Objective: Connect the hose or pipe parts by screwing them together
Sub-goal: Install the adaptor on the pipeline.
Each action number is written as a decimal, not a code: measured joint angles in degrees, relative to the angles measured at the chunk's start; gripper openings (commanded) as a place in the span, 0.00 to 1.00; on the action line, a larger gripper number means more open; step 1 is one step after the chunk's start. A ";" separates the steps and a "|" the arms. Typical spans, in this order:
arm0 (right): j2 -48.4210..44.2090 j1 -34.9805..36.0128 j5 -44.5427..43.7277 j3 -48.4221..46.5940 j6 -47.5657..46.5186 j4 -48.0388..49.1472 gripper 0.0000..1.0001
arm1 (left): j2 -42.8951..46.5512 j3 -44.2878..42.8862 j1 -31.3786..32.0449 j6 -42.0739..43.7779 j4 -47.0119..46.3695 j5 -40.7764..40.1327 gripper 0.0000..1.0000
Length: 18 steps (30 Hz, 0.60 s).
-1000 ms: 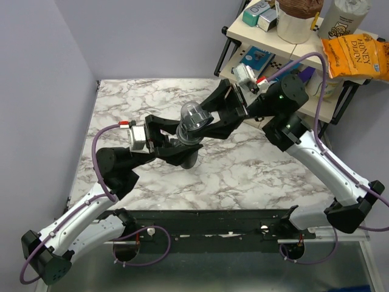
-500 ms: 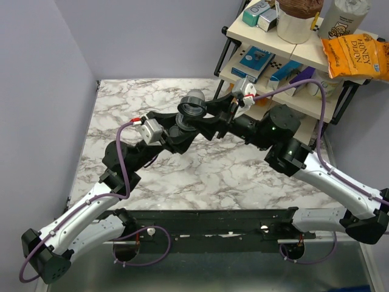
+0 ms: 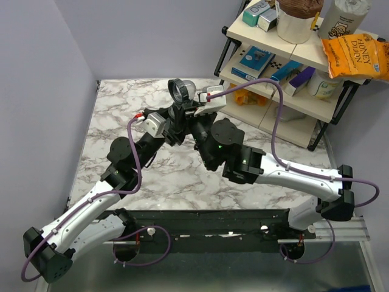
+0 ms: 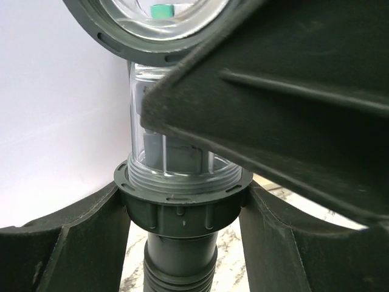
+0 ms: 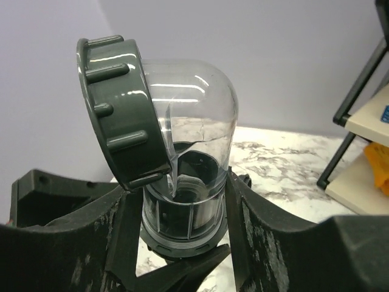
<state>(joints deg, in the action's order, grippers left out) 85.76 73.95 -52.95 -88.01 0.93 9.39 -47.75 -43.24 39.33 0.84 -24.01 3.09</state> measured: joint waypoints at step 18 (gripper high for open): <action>-0.46 -2.97 12.72 -10.88 5.35 -19.17 1.00 | 1.40 1.27 -0.61 1.66 -7.87 -5.57 0.00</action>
<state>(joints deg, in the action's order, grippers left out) 85.30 70.98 -40.23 -98.89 6.28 -9.78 -46.35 -41.98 38.72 2.50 -31.88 -2.48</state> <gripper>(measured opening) 0.976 0.702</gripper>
